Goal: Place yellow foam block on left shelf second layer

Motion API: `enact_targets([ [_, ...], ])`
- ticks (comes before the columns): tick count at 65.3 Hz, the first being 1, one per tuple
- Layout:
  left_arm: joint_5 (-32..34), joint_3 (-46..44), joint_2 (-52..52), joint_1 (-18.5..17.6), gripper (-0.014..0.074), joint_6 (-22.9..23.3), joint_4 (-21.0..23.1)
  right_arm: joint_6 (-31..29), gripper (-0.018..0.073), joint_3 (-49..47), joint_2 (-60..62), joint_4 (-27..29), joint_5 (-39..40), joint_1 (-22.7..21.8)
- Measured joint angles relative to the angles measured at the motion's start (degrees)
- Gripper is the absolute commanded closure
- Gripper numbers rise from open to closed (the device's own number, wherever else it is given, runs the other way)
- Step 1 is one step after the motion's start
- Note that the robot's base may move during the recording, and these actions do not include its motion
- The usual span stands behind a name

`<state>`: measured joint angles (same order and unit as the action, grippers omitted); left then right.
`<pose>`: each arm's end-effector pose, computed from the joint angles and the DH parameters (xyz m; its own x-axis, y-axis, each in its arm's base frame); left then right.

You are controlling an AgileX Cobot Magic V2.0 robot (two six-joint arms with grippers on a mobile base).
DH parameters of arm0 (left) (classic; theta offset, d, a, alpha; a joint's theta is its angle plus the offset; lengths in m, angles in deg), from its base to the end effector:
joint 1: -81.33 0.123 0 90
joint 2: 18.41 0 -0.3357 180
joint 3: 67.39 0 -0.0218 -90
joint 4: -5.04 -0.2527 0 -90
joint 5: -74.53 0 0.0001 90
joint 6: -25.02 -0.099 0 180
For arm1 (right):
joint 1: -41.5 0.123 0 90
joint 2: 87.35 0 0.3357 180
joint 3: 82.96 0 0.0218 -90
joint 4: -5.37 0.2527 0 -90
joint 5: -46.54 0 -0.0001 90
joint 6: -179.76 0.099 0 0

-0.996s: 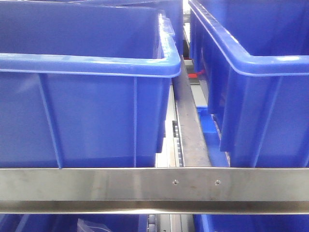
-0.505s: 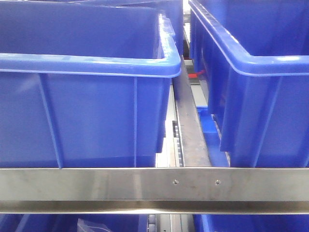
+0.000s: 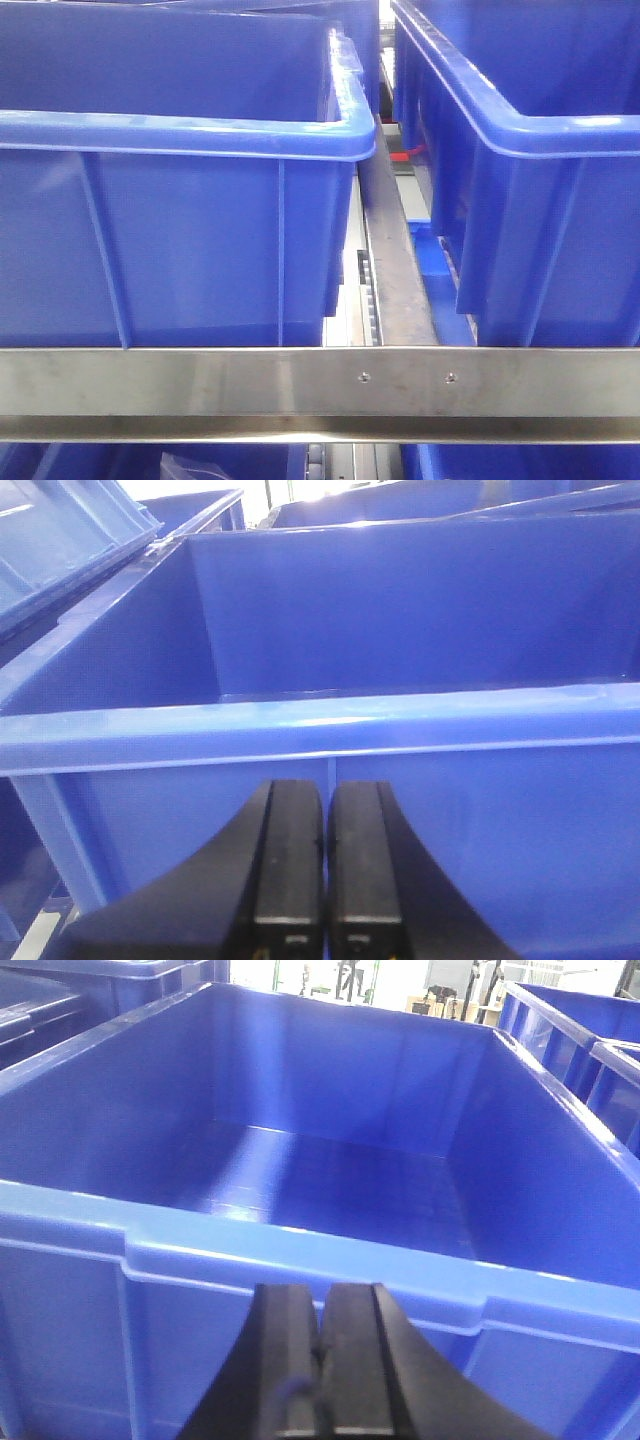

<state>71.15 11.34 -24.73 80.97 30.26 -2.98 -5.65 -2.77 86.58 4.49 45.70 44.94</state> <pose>0.0152 0.0007 0.2061 0.0278 0.0481 -0.9985 -0.0033 0.9988 0.0480 0.0158 0.0009 0.2016 0.0567 -0.1063 -0.9927 -0.0539 0.9925 -0.1094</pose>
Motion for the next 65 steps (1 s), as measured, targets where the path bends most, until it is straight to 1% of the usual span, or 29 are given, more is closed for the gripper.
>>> enact_targets([
  [65, 0.0, 0.0, 0.0, 0.0, 0.046, 0.0, 0.0, 0.0, 0.0505, 0.0, 0.0, 0.13, 0.0, 0.0],
])
